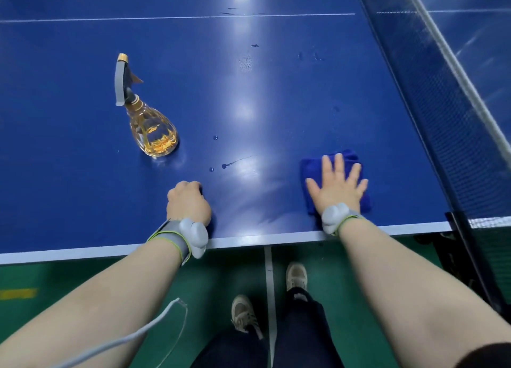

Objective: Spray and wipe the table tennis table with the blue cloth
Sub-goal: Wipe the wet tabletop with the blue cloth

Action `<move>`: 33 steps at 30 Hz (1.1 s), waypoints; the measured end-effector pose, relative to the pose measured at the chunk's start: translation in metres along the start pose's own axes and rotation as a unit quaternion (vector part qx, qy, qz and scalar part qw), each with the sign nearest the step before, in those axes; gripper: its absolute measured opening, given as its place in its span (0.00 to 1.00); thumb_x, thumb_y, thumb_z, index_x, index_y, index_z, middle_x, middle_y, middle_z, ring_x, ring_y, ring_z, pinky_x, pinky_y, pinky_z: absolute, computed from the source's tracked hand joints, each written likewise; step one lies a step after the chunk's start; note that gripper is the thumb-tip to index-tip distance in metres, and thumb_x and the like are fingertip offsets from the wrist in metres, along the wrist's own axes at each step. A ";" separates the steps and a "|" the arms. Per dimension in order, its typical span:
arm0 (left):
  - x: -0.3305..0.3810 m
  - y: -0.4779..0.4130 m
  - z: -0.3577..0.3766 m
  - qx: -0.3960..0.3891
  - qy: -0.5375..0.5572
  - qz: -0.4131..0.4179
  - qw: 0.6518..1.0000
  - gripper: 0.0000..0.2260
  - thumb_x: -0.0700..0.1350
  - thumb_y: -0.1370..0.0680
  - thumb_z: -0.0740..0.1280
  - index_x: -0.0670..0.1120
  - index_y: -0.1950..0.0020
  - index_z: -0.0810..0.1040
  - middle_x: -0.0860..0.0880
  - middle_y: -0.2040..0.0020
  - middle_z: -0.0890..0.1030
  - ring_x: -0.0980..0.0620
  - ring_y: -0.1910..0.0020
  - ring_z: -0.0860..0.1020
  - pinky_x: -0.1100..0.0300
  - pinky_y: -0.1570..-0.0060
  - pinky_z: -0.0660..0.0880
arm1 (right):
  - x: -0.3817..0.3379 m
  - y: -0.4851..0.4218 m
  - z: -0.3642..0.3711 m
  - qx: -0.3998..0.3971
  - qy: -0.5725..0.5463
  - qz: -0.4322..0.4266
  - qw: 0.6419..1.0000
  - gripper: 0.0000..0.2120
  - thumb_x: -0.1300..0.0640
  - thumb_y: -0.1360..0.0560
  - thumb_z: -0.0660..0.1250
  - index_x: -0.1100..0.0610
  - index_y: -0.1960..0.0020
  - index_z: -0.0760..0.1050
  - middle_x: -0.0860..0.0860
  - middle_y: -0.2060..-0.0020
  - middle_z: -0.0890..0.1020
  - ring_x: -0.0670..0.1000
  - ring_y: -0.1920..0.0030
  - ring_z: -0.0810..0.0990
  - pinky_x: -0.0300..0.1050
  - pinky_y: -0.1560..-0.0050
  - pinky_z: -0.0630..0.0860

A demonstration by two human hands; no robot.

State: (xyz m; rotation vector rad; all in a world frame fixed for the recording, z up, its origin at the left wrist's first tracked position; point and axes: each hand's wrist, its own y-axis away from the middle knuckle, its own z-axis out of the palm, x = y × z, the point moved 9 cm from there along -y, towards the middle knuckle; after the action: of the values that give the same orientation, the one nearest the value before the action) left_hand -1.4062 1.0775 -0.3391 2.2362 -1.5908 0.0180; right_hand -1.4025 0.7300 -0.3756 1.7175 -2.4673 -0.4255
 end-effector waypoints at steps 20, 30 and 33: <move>0.106 -0.024 0.033 -0.112 0.070 0.162 0.978 0.24 0.38 0.19 0.55 0.46 0.23 0.57 0.47 0.22 0.53 0.49 0.22 0.50 0.56 0.25 0.50 | -0.138 -0.010 0.006 -0.046 0.069 -0.266 0.960 0.37 0.36 0.21 0.51 0.49 0.20 0.40 0.50 0.21 0.38 0.67 0.24 0.35 0.70 0.29 0.37; 0.145 -0.052 0.033 -0.114 0.034 0.148 0.982 0.24 0.39 0.18 0.54 0.45 0.22 0.55 0.47 0.21 0.50 0.49 0.22 0.48 0.56 0.25 0.50 | -0.053 -0.081 -0.019 -0.022 0.042 -0.173 0.984 0.36 0.34 0.22 0.52 0.44 0.20 0.42 0.46 0.21 0.40 0.64 0.23 0.38 0.68 0.27 0.40; 0.163 -0.063 0.034 -0.105 0.031 0.138 0.984 0.23 0.39 0.19 0.54 0.44 0.23 0.56 0.46 0.21 0.50 0.48 0.22 0.49 0.54 0.25 0.51 | 0.024 -0.114 -0.035 -0.009 0.025 -0.075 0.997 0.35 0.35 0.22 0.51 0.45 0.20 0.43 0.46 0.21 0.41 0.64 0.22 0.39 0.68 0.27 0.43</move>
State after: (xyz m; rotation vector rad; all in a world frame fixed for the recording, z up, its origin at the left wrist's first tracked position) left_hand -1.2984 0.9368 -0.3519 1.8288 -1.7664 -0.0043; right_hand -1.2993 0.6652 -0.3765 1.8887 -2.3038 -0.4114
